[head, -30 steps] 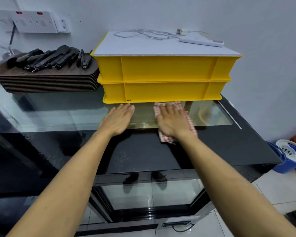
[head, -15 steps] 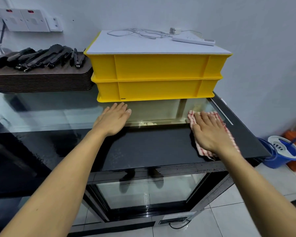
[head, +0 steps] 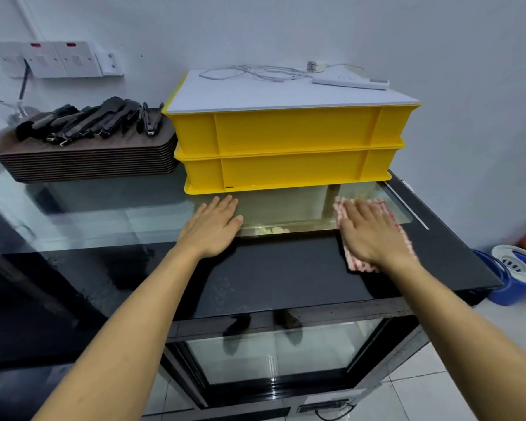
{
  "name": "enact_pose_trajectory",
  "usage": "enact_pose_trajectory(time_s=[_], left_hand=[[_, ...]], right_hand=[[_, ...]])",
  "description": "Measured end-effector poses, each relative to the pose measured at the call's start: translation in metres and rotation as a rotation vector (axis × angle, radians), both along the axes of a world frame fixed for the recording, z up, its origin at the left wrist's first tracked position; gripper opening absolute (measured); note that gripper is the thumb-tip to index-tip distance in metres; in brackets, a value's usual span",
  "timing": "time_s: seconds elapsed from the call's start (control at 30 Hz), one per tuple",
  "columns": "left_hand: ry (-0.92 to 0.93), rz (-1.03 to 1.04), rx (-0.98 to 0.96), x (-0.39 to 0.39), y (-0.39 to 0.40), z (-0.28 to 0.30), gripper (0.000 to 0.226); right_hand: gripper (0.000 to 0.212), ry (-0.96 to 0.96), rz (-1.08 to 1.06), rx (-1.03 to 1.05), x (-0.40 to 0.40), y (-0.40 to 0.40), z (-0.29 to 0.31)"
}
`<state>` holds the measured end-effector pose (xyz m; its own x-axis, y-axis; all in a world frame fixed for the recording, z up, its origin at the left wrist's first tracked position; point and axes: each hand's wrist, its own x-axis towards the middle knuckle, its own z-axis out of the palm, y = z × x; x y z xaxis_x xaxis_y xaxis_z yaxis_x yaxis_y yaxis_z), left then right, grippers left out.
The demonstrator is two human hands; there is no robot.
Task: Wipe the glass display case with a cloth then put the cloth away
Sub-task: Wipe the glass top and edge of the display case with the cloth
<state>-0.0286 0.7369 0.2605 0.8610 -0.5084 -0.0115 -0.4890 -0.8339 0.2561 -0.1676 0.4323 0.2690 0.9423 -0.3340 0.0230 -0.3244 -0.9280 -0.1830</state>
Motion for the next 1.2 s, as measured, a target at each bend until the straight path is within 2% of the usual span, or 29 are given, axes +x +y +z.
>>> enact_pose_trajectory(time_s=[0.1,0.2,0.27,0.37,0.4,0.47,0.57,0.63,0.7,0.77,0.87,0.97,1.03,1.1,1.2], left_hand=[[0.005,0.004,-0.023,-0.001,-0.002,0.000,0.061],[0.022,0.015,-0.067,0.003,0.002,-0.002,0.060],[0.026,0.057,-0.076,0.011,0.009,-0.001,0.061],[0.028,0.050,-0.044,0.023,0.021,0.000,0.058],[0.035,0.024,-0.039,0.024,0.026,0.000,0.057],[0.052,-0.034,-0.041,0.028,0.035,0.000,0.056],[0.063,-0.097,-0.081,0.031,0.051,-0.001,0.053],[0.046,-0.093,-0.099,0.029,0.054,-0.001,0.053],[0.021,-0.073,-0.101,0.027,0.052,-0.001,0.053],[0.013,-0.064,-0.101,0.025,0.050,0.000,0.053],[0.015,-0.026,-0.085,0.025,0.054,0.000,0.054],[0.007,0.003,-0.060,0.023,0.056,-0.001,0.055],[-0.004,0.011,-0.038,0.021,0.054,-0.002,0.056],[-0.006,0.016,-0.021,0.020,0.052,-0.002,0.058],[-0.006,0.014,-0.004,0.019,0.052,-0.001,0.059]], right_hand=[[0.067,0.032,-0.203,0.069,0.045,0.004,0.004],[0.069,0.014,-0.172,0.101,0.080,0.065,0.003],[0.066,-0.024,-0.020,0.085,0.079,0.115,0.003],[0.062,-0.002,0.370,0.032,0.028,0.169,0.000],[0.063,-0.005,0.470,0.026,0.005,0.171,-0.001],[0.071,-0.003,0.528,-0.027,-0.020,0.142,-0.004],[0.086,0.028,0.324,-0.104,0.004,0.062,-0.004],[0.073,0.041,0.120,-0.027,0.033,0.040,0.001],[0.066,0.033,0.023,0.007,0.060,0.061,0.002],[0.065,0.023,0.099,0.018,0.075,0.109,0.003],[0.062,0.012,0.360,0.014,0.048,0.175,-0.002],[0.061,-0.006,0.520,0.010,-0.015,0.174,-0.001],[0.069,0.008,0.488,-0.036,-0.033,0.137,-0.002],[0.077,0.044,0.360,-0.060,-0.019,0.095,-0.002],[0.069,0.035,0.155,-0.009,0.025,0.081,0.001]])
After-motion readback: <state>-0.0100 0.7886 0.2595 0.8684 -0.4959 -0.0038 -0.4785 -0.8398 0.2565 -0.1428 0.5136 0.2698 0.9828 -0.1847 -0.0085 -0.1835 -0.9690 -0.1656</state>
